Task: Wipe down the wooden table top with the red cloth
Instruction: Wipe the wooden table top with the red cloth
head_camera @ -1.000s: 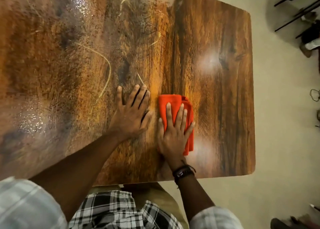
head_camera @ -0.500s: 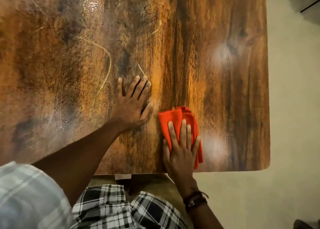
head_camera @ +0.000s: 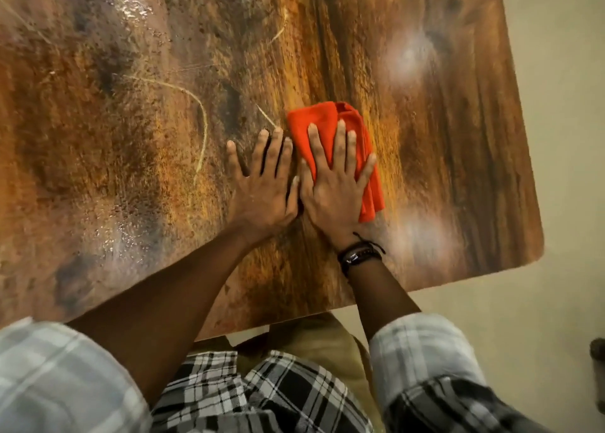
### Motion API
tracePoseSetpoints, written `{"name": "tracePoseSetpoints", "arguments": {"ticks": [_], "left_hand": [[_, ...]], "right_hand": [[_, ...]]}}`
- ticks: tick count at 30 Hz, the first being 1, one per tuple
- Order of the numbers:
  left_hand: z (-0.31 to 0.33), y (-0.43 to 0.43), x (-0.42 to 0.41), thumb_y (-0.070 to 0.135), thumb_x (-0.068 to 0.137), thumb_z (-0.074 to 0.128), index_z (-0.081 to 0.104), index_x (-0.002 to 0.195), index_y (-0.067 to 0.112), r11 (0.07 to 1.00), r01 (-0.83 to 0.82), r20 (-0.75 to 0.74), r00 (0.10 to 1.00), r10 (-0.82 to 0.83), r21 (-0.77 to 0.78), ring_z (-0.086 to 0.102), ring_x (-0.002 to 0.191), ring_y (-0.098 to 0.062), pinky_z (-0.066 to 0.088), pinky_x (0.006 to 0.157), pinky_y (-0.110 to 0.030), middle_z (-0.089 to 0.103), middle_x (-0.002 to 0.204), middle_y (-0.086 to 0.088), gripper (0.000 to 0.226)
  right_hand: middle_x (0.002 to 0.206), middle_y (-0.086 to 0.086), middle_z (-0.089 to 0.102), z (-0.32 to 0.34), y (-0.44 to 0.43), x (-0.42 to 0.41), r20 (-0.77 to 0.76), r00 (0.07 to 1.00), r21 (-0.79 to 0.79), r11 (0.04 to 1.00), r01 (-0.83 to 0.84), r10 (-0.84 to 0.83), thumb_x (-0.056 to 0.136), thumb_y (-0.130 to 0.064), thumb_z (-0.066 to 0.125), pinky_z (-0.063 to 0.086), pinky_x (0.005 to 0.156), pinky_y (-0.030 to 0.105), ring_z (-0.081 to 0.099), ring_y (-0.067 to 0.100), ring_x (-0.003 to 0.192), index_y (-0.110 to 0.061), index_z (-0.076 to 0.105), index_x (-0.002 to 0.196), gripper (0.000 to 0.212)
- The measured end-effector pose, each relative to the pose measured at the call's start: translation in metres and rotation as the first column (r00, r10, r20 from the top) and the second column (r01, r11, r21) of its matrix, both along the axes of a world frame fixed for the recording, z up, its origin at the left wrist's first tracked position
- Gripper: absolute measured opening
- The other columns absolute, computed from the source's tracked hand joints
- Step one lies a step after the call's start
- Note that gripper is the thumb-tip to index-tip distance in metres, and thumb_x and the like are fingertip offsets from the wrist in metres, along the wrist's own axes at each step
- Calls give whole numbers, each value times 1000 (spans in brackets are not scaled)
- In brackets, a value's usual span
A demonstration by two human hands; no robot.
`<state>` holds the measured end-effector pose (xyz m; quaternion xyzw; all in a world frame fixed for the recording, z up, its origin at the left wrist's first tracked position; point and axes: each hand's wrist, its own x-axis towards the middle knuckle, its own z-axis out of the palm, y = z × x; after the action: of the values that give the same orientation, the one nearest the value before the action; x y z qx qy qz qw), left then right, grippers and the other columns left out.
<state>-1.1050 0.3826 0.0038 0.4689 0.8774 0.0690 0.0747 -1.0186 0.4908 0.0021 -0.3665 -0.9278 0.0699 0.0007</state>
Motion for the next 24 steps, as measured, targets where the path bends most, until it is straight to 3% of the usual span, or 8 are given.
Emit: {"name": "tracePoseSetpoints", "arguments": {"ticks": [5,12,16,20,24], "left_hand": [[3,-6,0,43,102,25,25,156,7,998,8,59,998,-11,65,12,154,-29,1,117,-70,22,164,-12,65],[4,-17,-9,44,100,31,38,151,8,976,38,181,980,-78,216,15,153,-28,-5,117,-68,29,162,-10,63],[9,-33,-21,41,102,36,41,149,10,969,-54,115,993,27,242,16,153,-28,-23,115,-51,36,158,-8,56],[5,-58,-50,37,104,37,38,150,8,966,-135,54,991,126,222,16,153,-31,-4,117,-65,34,159,-11,54],[3,-59,-52,34,104,25,33,152,7,984,-107,38,994,102,146,14,153,-31,-1,119,-64,29,161,-12,56]], "right_hand": [[168,5,6,7,-29,45,-11,999,-100,994,38,-39,101,-59,11,-2,121,61,2,24,156,-33,17,159,64],[168,2,11,16,-32,178,15,979,-81,975,204,-204,105,-48,15,13,121,61,5,21,156,-27,20,159,58],[164,12,23,13,-51,159,-57,926,-31,927,373,-374,106,-47,17,16,118,67,19,32,152,-22,30,156,58],[165,12,20,10,-115,137,-48,963,-46,964,262,-264,106,-47,21,12,120,64,16,30,154,-22,30,156,57],[167,9,15,13,-173,110,30,997,-94,993,76,-74,106,-51,14,7,121,62,11,26,155,-28,23,158,57]]}}
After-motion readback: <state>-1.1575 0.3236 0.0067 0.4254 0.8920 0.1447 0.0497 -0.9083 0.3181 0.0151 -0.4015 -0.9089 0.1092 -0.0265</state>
